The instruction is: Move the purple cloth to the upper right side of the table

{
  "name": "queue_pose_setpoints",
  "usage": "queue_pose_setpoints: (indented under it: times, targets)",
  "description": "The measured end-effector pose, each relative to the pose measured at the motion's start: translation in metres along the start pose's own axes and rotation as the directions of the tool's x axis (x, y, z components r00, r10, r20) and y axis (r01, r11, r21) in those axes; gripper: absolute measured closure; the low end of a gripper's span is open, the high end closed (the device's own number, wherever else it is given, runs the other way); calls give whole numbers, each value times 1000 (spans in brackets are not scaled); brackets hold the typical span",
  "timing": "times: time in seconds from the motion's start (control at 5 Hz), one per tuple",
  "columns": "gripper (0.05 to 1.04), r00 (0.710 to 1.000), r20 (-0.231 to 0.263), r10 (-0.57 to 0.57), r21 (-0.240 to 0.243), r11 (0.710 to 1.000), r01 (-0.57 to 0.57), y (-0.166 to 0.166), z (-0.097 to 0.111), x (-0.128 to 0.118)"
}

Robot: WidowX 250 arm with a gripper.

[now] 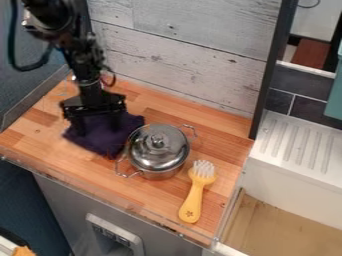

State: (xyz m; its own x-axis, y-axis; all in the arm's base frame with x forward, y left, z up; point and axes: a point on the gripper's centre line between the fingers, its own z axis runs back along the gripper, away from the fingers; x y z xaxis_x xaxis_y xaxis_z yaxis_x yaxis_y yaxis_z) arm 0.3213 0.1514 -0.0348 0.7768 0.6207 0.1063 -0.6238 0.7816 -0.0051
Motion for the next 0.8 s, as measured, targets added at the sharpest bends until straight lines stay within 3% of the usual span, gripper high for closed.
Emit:
queue_pose_setpoints:
  times: [0.4, 0.8]
  targets:
    - [83, 1000, 8, -8, -11, 1000, 8, -36, -3, 21]
    - [83, 998, 17, -62, -30, 998, 62, -68, -4, 20]
